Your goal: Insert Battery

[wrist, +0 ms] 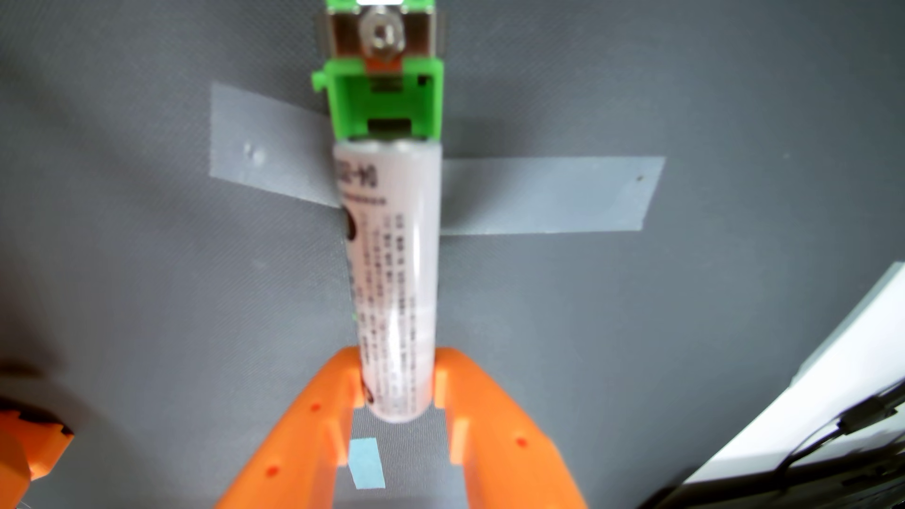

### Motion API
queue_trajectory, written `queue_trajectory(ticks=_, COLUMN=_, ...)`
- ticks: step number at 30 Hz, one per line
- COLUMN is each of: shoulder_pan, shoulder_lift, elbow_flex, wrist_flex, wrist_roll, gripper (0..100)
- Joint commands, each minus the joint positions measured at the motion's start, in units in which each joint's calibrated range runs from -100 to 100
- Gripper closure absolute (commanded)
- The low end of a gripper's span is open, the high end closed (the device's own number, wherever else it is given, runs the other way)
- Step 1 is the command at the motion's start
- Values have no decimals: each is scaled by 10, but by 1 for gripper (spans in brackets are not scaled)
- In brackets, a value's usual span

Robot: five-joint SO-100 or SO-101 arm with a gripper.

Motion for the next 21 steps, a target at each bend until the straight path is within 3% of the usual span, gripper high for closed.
queue_trajectory(ticks=1, shoulder_pan=-1, shoulder_lift=-14, elbow_flex=-2, wrist_flex=-2, wrist_roll=4, gripper=98)
queue_trajectory(ticks=21, shoulder_pan=-1, shoulder_lift=-14, elbow_flex=-5, wrist_flex=-3, wrist_roll=11, gripper=98)
